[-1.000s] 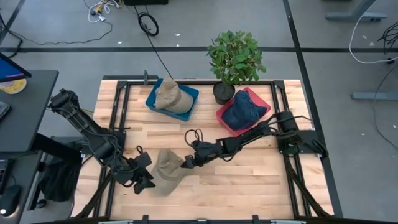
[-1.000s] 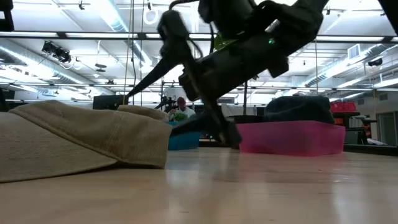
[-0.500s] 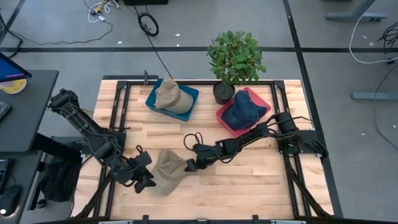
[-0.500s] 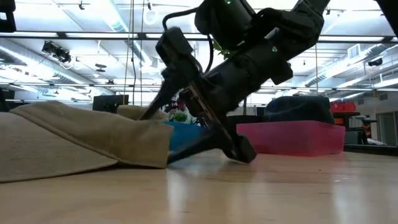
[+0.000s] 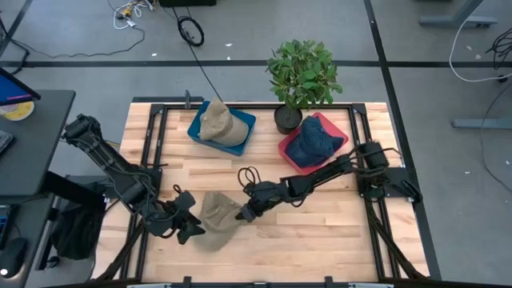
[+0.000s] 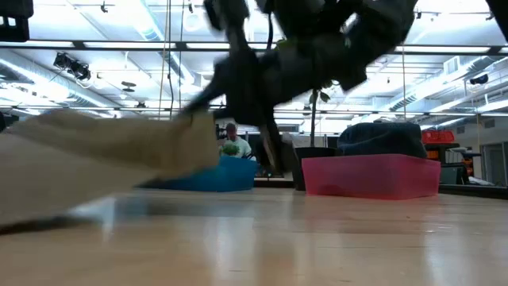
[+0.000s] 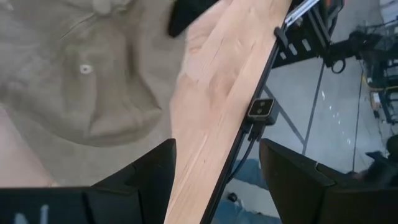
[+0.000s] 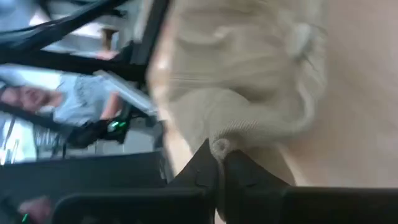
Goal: Pick & Place hat
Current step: Put the brown cap into the blue bin
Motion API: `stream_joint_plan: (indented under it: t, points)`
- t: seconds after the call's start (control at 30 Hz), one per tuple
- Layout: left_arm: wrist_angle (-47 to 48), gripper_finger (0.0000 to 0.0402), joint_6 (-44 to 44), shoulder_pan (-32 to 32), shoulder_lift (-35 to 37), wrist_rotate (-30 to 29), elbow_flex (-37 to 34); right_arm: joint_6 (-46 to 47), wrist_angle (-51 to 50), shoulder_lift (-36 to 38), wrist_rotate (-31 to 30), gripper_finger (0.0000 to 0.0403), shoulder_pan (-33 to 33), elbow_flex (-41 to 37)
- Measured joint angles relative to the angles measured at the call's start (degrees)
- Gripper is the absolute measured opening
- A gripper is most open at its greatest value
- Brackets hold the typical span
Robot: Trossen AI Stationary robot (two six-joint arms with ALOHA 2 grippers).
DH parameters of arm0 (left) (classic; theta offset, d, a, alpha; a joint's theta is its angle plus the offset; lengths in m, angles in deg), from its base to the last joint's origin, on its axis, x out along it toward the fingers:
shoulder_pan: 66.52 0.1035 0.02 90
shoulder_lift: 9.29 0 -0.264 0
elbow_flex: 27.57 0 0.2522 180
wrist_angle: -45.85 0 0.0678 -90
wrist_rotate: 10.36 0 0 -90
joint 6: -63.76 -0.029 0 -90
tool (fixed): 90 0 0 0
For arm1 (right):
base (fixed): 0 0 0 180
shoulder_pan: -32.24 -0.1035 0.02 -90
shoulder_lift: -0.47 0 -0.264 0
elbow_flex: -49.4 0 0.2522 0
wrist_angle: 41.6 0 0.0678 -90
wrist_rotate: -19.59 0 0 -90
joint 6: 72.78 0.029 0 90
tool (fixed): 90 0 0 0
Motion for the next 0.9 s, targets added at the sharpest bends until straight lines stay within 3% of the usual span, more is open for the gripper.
stream_joint_plan:
  t: [0.13,0.3,0.53,0.77,0.9]
  points:
    - [-0.6,0.0233,-0.3,0.0,0.0,-2.4,0.0,-7.9,-4.7,6.4,2.3,0.0004,0.0,0.1]
    - [-3.0,0.0233,-3.0,0.7,0.0,-6.2,0.0,-19.9,-18.2,15.5,5.7,0.0002,0.0,0.1]
    - [-15.4,0.0234,-19.6,5.7,0.4,-10.3,0.0,-29.6,-25.8,23.9,10.3,0.0001,0.0,0.1]
    - [-26.1,0.0234,-41.6,15.6,0.4,-6.1,0.0,-31.4,-25.4,25.6,18.8,0.0000,-0.4,2.4]
    - [-28.1,0.0234,-50.5,22.8,0.4,2.5,0.0,-32.6,-25.0,25.3,23.0,0.0000,-1.4,5.6]
